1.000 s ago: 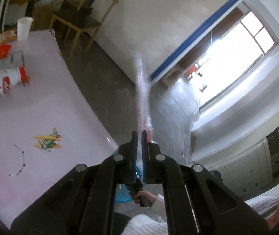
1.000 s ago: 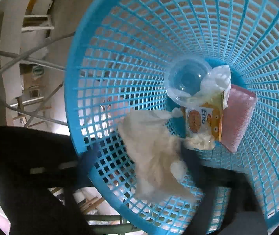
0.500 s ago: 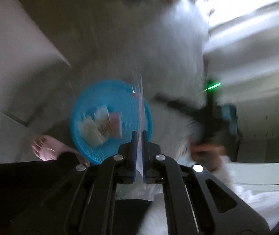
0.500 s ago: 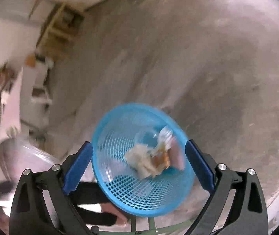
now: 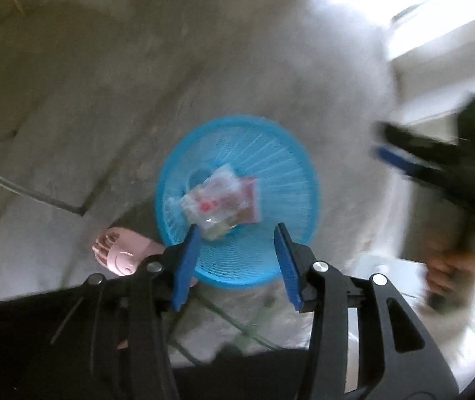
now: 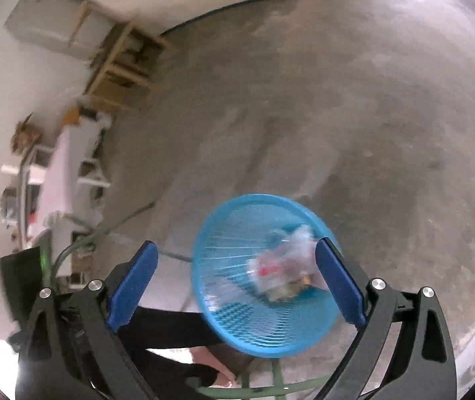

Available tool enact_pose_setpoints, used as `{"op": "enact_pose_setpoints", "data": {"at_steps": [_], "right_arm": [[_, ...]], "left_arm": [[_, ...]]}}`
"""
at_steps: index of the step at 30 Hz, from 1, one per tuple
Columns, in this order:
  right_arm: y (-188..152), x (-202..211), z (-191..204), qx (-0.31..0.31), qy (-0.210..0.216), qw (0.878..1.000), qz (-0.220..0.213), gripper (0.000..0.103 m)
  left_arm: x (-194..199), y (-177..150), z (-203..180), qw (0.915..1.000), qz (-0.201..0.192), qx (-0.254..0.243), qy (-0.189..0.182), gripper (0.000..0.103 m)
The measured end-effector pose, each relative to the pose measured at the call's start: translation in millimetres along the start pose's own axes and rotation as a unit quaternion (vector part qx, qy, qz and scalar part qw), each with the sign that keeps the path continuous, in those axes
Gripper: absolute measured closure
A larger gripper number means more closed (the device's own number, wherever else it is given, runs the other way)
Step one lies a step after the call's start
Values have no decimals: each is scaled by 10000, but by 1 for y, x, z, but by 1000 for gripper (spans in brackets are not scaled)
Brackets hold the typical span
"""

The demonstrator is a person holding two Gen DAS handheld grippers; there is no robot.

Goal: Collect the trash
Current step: 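Lower the clear plastic bag over the blue basket and open the left gripper, then grasp the blue printed card with the left gripper while the right gripper grasps the red wrapper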

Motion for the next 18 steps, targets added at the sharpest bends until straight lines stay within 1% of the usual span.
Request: {"op": "enact_pose_setpoints", "data": {"at_steps": [2, 3, 4, 5, 6, 7, 8, 9, 10, 11, 12, 13, 14, 15, 16, 17, 18], "right_arm": [[4, 3, 37, 378, 140, 9992, -6, 10], [6, 5, 55, 568, 203, 9982, -9, 10], [8, 7, 84, 870, 328, 9957, -17, 10], [9, 9, 104, 1070, 420, 9934, -25, 10], [9, 10, 124, 1274, 519, 9905, -38, 10], [9, 12, 144, 1471, 618, 9872, -47, 10], [9, 14, 170, 1726, 739, 9822, -37, 10], [8, 14, 193, 1960, 840, 9770, -10, 10], [7, 14, 213, 2165, 922, 9719, 16, 10], [4, 13, 240, 2442, 1003, 9645, 31, 10], [1, 11, 262, 2691, 1070, 9571, 65, 10], [-1, 8, 279, 2886, 1130, 9507, 110, 10], [-6, 3, 304, 3177, 1186, 9405, 192, 10], [-9, -3, 320, 3383, 1197, 9330, 266, 10], [-12, -8, 338, 3581, 1205, 9253, 345, 10], [-17, -15, 357, 3798, 1190, 9164, 431, 10], [-21, -22, 369, 3925, 1190, 9107, 499, 10]], "left_arm": [[48, -19, -6, 9985, -391, -73, -380, 60], [79, -30, -8, 9958, -640, -87, -651, 60], [109, -41, -9, 9922, -918, -83, -842, 60], [129, -51, -7, 9890, -1128, -92, -954, 60], [160, -65, -1, 9838, -1473, -45, -1020, 60], [181, -75, 9, 9799, -1740, 55, -975, 60], [211, -89, 26, 9737, -2097, 222, -864, 54], [240, -104, 50, 9656, -2467, 470, -681, 49], [260, -115, 71, 9584, -2725, 712, -469, 38], [284, -131, 106, 9465, -3029, 1106, -84, 36], [301, -145, 138, 9348, -3215, 1489, 235, 36], [321, -163, 181, 9197, -3377, 1917, 579, 31], [332, -172, 206, 9128, -3419, 2065, 852, 24], [343, -180, 238, 9066, -3374, 2138, 1361, 21], [351, -182, 259, 9061, -3245, 2067, 1761, 19], [357, -182, 293, 9069, -3002, 1766, 2371, 18], [359, -181, 310, 9106, -2834, 1532, 2589, 16]]}}
Point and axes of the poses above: each gripper's, at about its wrist camera, not at the fingertips, and x roughly against the way its jaws point, z to its left, y to its top, the point moved 3 cm from there along -x, roughly the way its jaws point, and after that the axes turned 6 degrees about z, right-handed, at the moved point
